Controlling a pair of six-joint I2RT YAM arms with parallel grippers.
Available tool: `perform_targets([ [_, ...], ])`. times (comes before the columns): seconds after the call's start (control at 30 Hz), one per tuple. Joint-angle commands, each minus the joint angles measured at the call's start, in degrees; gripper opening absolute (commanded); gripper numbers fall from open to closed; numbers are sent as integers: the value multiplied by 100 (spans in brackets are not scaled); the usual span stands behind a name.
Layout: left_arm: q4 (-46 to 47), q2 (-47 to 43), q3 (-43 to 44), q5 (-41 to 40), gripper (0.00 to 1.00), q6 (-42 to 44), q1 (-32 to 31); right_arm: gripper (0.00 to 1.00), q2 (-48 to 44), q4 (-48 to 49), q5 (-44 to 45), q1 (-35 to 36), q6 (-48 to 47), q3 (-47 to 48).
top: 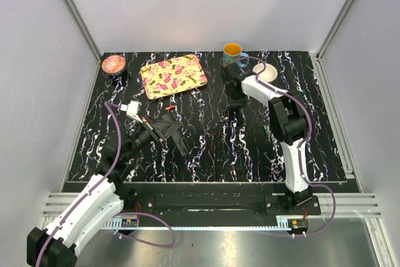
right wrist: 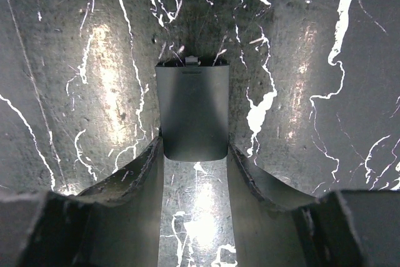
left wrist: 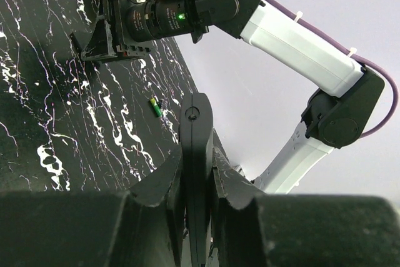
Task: Load the batteries into the remote control
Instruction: Place the battery cover at the center of the board.
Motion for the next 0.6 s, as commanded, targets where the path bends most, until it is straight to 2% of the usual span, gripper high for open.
perform_targets([
  [0.0,225,17,84,190,0,56,16,10,-25,-119,-27,32,-51,-57],
  [0.03,216,17,93,190,0,56,16,14,-33,-128,-61,32,-42,-74],
  [0.1,190,25,102,216,0,65,16,30,-68,-128,-97,32,-24,-101],
  [0.17,155,17,110,216,0,65,16,39,-95,-128,-115,32,2,-162],
  [0.2,146,17,110,233,0,65,16,48,-139,-128,-115,32,11,-197],
  [0.3,111,-18,93,198,0,48,8,59,-305,-128,-106,32,63,-285],
  [0.43,67,-71,84,172,0,39,8,66,-753,-14,-228,58,274,-461],
  [0.57,-82,-220,163,119,0,100,16,68,-1543,433,-404,234,380,-829],
])
